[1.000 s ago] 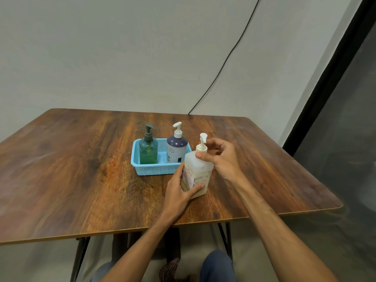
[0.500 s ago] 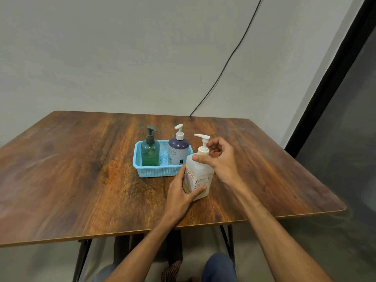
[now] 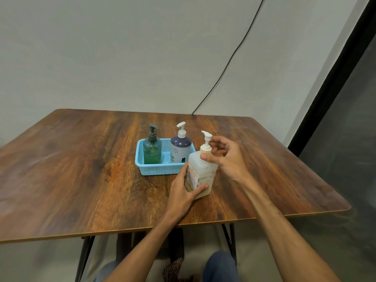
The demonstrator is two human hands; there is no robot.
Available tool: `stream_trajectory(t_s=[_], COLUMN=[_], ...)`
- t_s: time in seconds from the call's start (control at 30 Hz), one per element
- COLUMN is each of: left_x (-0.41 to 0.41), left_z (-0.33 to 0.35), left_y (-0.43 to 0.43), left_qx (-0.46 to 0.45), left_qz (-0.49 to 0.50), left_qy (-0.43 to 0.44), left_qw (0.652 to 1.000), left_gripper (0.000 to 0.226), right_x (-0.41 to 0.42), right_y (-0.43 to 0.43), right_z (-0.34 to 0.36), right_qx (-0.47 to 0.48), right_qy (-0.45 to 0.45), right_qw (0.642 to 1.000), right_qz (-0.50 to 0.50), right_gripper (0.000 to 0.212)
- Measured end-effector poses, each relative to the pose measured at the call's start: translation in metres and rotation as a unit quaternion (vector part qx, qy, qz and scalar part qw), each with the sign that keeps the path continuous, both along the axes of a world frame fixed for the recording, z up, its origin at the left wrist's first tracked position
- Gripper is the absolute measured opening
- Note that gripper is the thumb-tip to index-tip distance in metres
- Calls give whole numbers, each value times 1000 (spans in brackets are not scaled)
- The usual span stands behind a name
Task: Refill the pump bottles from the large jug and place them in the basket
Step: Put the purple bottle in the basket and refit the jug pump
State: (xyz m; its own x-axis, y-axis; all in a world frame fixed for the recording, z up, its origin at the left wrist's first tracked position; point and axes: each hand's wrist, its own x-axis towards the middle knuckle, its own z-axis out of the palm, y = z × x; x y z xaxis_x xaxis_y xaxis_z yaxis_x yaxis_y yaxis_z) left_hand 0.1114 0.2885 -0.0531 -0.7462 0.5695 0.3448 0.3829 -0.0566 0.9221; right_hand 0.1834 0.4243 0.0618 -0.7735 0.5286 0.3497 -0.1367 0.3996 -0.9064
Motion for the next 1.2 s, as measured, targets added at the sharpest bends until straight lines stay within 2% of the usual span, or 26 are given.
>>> stream_trajectory(t_s=[0.17, 0.3, 0.4, 0.5, 0.6, 0.77, 0.97, 1.1, 1.2], left_x=[1, 0, 0, 0, -1, -1, -1, 0, -1], left_z=[1, 1, 0, 0, -1, -2, -2, -1, -1], left_y=[0, -1, -1, 0, 1, 0, 1, 0, 0], left_qx=[1, 2, 4, 2, 0, -4, -5, -5, -3], left_qz=[-2, -1, -3, -1, -3, -2, -1, -2, -2], left_qy=[8, 8, 5, 5, 7, 3, -5, -6, -5], left_qw=[1000, 1000, 1000, 1000, 1000, 1000, 1000, 1000, 1000], left_gripper=[83, 84, 85, 85, 85, 87, 90, 90, 90], right_x=[-2, -7, -4, -1, -2, -8, -1, -5, -10], right_y=[-2, -3, -1, 1, 0, -7, -1, -6, -10], right_z=[-3, -9, -5, -2, -4, -7, -3, -6, -7], right_qx=[1, 2, -9, -22, -19, -17, -45, -12, 10], right_qy=[0, 25, 6, -14, -10, 9, -10, -12, 9], right_qw=[1000, 998, 1000, 1000, 999, 998, 999, 999, 998], right_qz=[-30, -51, -23, 8, -24, -59, 7, -44, -68], right_gripper=[34, 45, 47, 41, 33, 50, 40, 35, 44])
